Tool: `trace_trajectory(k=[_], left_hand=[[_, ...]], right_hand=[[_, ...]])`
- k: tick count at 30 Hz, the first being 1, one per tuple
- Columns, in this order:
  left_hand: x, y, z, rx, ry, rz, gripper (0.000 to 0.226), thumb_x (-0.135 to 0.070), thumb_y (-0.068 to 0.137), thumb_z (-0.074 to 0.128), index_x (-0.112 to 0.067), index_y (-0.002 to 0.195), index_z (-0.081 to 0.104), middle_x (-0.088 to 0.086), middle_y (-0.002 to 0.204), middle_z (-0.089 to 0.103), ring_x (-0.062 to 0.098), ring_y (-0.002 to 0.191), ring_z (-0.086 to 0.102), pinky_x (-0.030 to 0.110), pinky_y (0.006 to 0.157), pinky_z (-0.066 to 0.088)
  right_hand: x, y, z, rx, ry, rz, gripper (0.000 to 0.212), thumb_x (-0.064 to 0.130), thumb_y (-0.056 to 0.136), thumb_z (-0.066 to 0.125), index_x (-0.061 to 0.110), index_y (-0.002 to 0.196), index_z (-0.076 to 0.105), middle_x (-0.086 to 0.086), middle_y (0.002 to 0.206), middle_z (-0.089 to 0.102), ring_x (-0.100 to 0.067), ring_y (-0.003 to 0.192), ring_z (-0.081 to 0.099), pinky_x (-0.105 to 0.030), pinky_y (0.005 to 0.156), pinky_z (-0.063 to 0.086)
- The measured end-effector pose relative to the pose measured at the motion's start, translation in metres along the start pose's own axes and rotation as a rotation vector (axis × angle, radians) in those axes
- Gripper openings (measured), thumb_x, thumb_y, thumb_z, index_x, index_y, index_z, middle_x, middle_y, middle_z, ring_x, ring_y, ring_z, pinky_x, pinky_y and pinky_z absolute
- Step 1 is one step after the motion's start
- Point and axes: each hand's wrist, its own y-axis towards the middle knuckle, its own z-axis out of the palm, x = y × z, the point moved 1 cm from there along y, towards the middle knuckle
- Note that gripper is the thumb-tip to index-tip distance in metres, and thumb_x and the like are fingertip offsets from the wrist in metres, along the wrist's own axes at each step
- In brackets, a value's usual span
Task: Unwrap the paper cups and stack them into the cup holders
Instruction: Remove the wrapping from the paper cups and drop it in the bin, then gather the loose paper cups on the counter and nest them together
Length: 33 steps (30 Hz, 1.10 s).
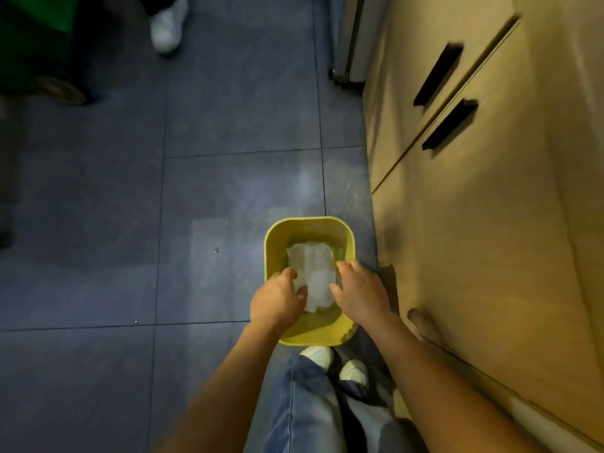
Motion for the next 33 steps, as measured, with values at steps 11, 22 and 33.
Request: trace_trajectory(k=[11, 22, 33], left_hand=[[-0.136, -0.119, -0.184, -0.278, -0.17, 0.42, 0.033, -0.034, 0.088, 0.056, -0.018, 0.117, 0.057, 0.006, 0.114, 0.066, 0.025, 0.106, 0.061, 0.038, 0.085, 0.05], [-0.264, -0.259, -0.258, -0.198, -0.084, 0.923, 0.033, -0.034, 0.089, 0.056, -0.021, 0.119, 0.057, 0.0, 0.105, 0.066, 0.015, 0.096, 0.062, 0.035, 0.085, 0.051], [-0.353, -0.399, -0.19, 0.045, 0.001, 1.372, 0.027, -0.035, 0.087, 0.059, -0.027, 0.112, 0.058, -0.004, 0.101, 0.068, 0.016, 0.093, 0.066, 0.043, 0.076, 0.057]], right_hand=[[0.071, -0.086, -0.219, -0.262, 0.129, -0.077, 0.04, 0.029, 0.087, 0.055, 0.012, 0.122, 0.047, -0.015, 0.124, 0.054, -0.035, 0.112, 0.052, -0.044, 0.088, 0.046], [0.074, -0.278, -0.372, -0.712, 0.063, 0.04, 0.04, 0.037, 0.089, 0.05, 0.023, 0.126, 0.042, -0.004, 0.127, 0.053, -0.026, 0.113, 0.051, -0.038, 0.087, 0.043], [0.006, -0.461, -0.37, -1.083, 0.085, 0.354, 0.037, 0.038, 0.089, 0.051, 0.023, 0.123, 0.044, -0.005, 0.12, 0.057, -0.028, 0.102, 0.057, -0.041, 0.075, 0.048]])
